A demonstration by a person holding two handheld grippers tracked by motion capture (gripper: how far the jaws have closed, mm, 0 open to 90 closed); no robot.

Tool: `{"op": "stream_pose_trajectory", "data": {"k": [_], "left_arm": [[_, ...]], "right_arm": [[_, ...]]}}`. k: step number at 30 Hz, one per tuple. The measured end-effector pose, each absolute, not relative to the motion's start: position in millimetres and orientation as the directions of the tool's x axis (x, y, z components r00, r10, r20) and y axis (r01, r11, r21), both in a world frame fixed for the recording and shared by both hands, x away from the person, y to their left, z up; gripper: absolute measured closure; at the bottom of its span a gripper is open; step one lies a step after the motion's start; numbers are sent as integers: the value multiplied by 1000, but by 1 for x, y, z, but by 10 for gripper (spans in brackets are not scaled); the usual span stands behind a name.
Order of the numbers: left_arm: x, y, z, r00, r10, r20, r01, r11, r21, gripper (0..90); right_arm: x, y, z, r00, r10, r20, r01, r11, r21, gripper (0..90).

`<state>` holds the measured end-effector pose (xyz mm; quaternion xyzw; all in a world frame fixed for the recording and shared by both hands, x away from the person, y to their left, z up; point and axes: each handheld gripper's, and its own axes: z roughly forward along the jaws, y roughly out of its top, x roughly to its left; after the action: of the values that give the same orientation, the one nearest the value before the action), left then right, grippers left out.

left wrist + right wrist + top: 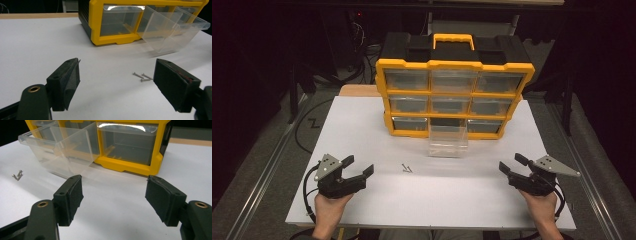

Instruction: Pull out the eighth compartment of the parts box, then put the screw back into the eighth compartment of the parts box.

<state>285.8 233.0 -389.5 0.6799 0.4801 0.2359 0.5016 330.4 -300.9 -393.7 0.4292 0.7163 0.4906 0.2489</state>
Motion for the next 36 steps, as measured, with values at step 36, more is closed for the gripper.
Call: {"op": "stream_pose_trajectory", "data": {"k": [36], "left_arm": [[324,209,-373,512,849,-127,477,-158,864,258]], "right_arm": [[326,-302,-392,-520,851,69,357,143,923,314]]}}
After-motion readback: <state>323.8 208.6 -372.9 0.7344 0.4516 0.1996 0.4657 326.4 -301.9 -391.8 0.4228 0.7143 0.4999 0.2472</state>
